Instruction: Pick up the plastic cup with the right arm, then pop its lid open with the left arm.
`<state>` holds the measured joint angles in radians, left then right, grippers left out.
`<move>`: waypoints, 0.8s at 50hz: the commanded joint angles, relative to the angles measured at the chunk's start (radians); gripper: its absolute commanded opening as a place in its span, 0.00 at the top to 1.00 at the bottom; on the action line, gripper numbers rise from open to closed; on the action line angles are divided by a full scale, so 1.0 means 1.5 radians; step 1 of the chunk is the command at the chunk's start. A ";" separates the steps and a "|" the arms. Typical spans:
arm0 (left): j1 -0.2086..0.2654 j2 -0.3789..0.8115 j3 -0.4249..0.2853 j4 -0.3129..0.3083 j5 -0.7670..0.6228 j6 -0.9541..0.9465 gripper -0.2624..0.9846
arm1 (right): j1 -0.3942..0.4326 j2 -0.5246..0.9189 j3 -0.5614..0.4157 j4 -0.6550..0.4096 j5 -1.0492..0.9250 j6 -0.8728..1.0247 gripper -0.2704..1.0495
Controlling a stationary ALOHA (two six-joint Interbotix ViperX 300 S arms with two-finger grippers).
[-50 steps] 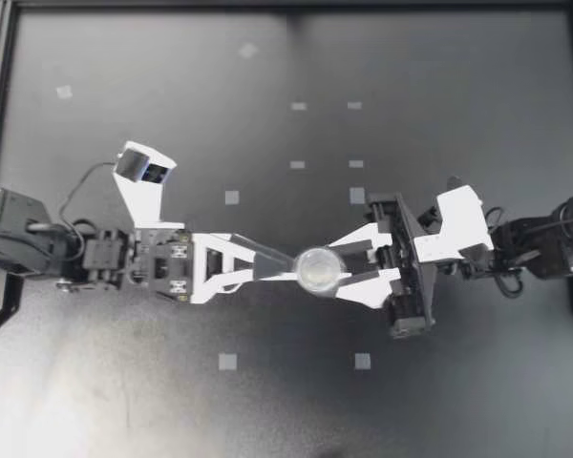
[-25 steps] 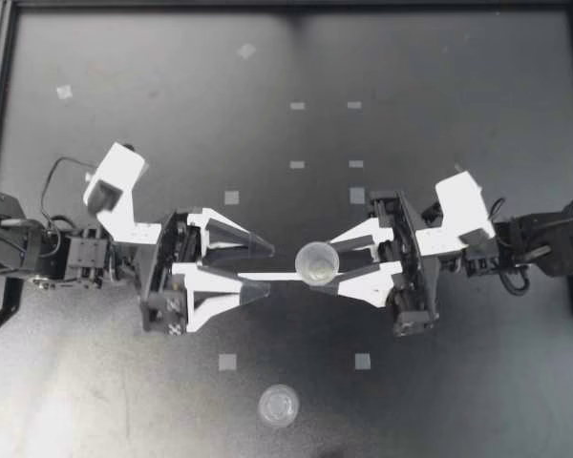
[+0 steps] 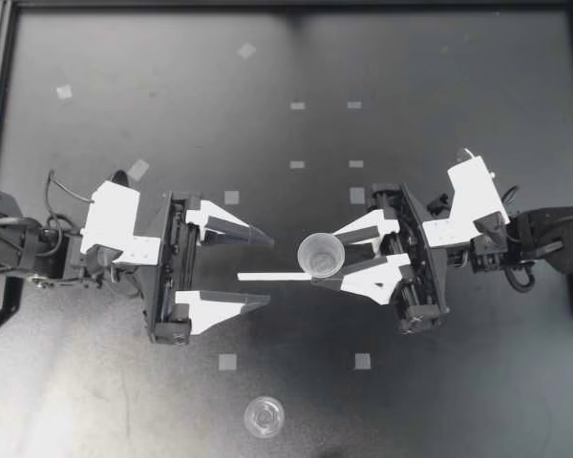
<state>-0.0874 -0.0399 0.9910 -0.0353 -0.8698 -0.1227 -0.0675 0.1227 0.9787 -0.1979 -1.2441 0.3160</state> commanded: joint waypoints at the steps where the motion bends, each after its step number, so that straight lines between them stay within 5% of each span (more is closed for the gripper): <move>1: 0.002 -0.016 -0.012 -0.001 -0.001 0.000 0.13 | 0.005 -0.007 -0.011 -0.001 -0.002 -0.001 0.57; 40: 0.002 -0.015 -0.013 0.000 0.004 -0.001 0.13 | 0.006 -0.003 -0.014 -0.002 0.007 -0.003 0.57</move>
<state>-0.0874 -0.0414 0.9894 -0.0353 -0.8606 -0.1227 -0.0629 0.1273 0.9756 -0.1994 -1.2318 0.3129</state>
